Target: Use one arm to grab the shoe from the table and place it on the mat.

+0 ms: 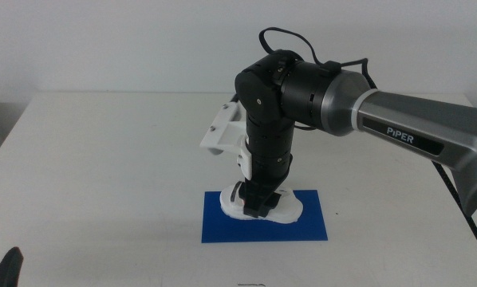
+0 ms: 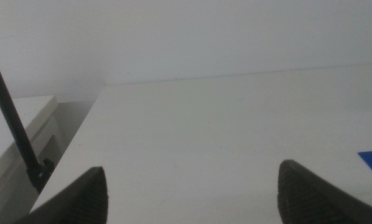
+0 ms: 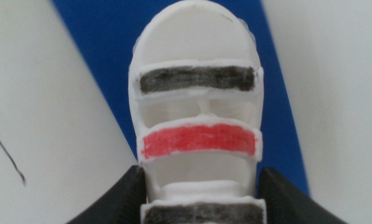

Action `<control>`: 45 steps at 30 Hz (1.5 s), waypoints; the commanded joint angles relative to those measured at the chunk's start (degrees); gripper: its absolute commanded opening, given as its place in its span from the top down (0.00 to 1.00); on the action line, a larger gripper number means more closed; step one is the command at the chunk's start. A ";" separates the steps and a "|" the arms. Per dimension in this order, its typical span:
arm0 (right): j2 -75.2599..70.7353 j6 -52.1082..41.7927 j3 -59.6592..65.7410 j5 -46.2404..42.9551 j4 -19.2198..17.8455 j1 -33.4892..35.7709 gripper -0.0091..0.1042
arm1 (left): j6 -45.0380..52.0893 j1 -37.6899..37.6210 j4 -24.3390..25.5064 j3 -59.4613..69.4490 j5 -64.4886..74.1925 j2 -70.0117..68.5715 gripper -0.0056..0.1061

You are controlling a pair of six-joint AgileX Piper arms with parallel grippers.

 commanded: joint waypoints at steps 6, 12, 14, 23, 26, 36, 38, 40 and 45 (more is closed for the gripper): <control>-3.85 -15.17 -1.80 4.31 -0.69 -0.04 0.93 | -0.83 -0.23 -0.49 -0.19 -4.71 -1.06 0.11; -3.85 -15.17 -1.80 4.31 0.92 0.02 0.93 | -0.83 -0.23 -0.49 -0.19 -4.71 -1.06 0.11; -3.85 -15.17 -1.80 4.31 1.06 0.02 0.93 | -0.83 -0.23 -0.49 -0.19 -4.71 -1.06 0.11; -0.59 -15.91 -1.80 0.73 -0.22 -0.04 0.93 | -0.83 -0.23 -0.49 -0.19 -4.71 -1.06 0.11; 0.07 -15.78 -1.69 -0.68 -0.55 -0.04 0.93 | -0.83 -0.23 -0.49 -0.19 -4.71 -1.06 0.11; -2.98 -14.32 -1.69 -0.96 -0.92 -0.04 0.93 | -0.83 -0.23 -0.49 -0.19 -4.71 -1.06 0.11; -2.77 -14.32 -1.69 -2.33 -0.66 -0.09 0.93 | -0.83 -0.23 -0.49 -0.19 -4.71 -1.06 0.11; -2.10 -14.32 -1.69 -3.51 -0.23 -0.16 0.93 | -0.83 -0.23 -0.49 -0.19 -4.71 -1.06 0.11; -0.65 -14.32 -1.69 -4.60 -0.36 -0.77 0.93 | -0.83 -0.23 -0.49 -0.19 -4.71 -1.06 0.11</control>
